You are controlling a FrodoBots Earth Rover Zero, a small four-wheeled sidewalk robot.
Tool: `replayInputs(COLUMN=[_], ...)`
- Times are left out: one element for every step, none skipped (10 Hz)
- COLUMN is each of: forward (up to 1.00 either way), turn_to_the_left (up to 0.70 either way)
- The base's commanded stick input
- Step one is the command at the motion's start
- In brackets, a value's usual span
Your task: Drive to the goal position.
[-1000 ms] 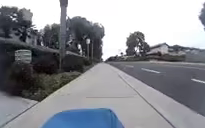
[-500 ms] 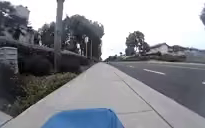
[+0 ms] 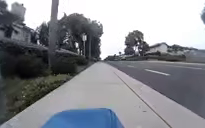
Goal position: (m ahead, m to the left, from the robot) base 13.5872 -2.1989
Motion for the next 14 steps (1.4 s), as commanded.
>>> replayInputs(forward=[1.0,1.0,1.0,1.0,1.0,1.0,1.0,1.0,1.0,1.0,1.0,1.0,1.0,1.0], turn_to_the_left=[0.27,0.27,0.27,0.27,0.27,0.18,0.0,0.0,0.0,0.0,0.0,0.0,0.0,0.0])
